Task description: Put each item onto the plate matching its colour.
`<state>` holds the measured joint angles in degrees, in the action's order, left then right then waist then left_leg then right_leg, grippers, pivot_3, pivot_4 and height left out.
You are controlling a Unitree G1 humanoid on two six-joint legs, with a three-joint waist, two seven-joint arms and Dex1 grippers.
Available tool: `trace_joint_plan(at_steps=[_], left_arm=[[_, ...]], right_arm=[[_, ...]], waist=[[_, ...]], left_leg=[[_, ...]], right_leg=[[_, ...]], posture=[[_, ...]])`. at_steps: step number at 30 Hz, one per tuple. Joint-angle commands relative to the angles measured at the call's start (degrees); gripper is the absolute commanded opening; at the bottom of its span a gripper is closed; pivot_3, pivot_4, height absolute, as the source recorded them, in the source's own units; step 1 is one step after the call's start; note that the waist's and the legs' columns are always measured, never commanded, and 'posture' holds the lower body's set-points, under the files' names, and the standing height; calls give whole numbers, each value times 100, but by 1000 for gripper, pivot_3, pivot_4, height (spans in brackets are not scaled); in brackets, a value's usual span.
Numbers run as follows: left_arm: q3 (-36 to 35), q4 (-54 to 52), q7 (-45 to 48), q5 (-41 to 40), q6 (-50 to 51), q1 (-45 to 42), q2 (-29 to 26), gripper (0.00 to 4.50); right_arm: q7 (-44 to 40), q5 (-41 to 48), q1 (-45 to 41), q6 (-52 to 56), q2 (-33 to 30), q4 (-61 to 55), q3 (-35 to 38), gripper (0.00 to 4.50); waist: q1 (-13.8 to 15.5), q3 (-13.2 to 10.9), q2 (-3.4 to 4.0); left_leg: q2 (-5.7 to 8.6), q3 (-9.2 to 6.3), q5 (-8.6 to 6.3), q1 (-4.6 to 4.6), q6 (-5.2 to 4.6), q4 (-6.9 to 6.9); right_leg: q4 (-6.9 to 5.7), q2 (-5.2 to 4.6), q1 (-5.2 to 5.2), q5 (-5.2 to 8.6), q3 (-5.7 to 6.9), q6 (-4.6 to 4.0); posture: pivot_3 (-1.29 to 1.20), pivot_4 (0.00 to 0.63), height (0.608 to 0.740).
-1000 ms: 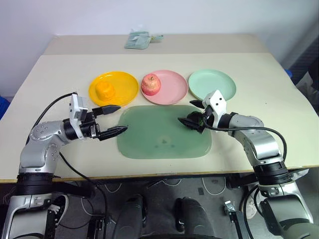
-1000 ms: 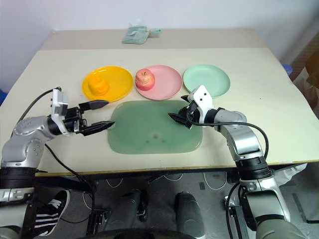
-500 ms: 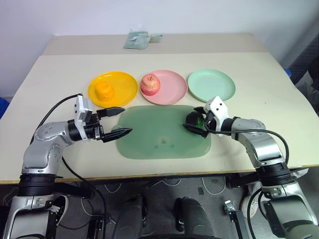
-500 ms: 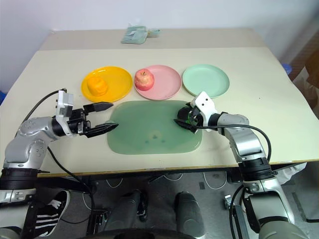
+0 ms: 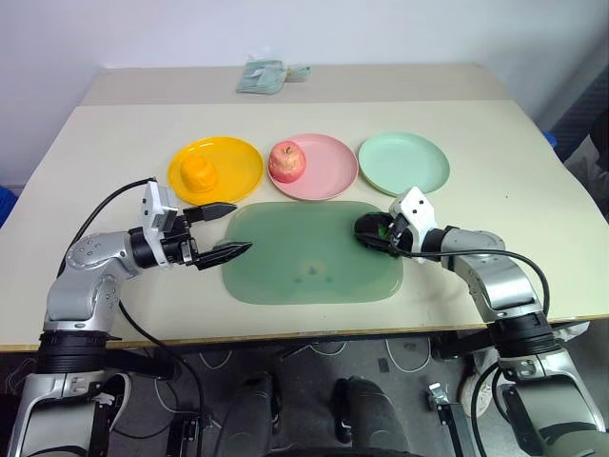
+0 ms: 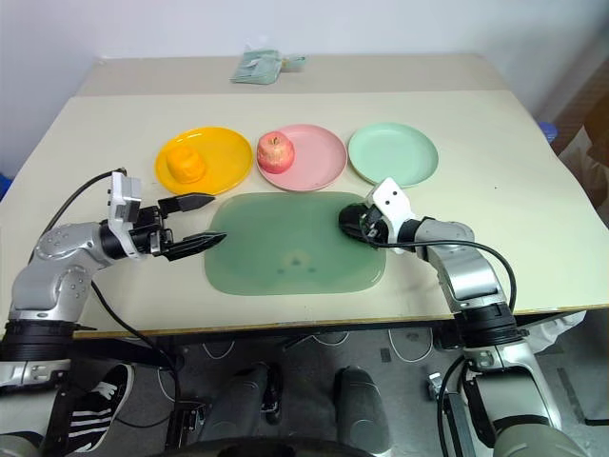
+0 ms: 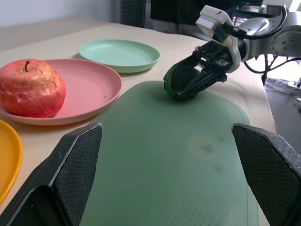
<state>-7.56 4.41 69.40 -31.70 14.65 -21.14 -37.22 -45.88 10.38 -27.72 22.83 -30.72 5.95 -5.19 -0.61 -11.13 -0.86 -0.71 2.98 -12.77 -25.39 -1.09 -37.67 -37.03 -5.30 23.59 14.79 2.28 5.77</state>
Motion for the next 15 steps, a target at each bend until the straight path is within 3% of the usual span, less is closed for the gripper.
trace_joint_plan(at_steps=[1,4,10,15], left_arm=[[-210,-33,-218,-64,-92,-238,67,4500],[-371,170,-650,-29,-194,-491,235,4500],[-243,18,-781,24,-185,-433,390,4500],[-211,-146,-761,-53,-54,-328,419,4500]], right_arm=[[124,238,-259,-66,154,-80,333,2734],[661,243,-671,-261,391,246,693,2734],[2083,-445,-1704,-1245,612,2029,869,2734],[2483,-582,-2449,-2101,969,3771,930,2734]], waist=[[3,0,0],[-2,0,0],[-6,0,0],[-38,0,0]], left_leg=[[0,0,0,0,0,0],[0,0,0,0,0,-1],[4,1,1,0,1,9],[4,9,5,1,6,23]], right_leg=[[0,0,0,0,0,0],[-2,1,0,-1,0,1],[2,0,2,-1,0,1],[3,1,9,-1,-2,1]], posture=[[0,150,740],[0,150,740],[0,150,740],[0,150,740]])
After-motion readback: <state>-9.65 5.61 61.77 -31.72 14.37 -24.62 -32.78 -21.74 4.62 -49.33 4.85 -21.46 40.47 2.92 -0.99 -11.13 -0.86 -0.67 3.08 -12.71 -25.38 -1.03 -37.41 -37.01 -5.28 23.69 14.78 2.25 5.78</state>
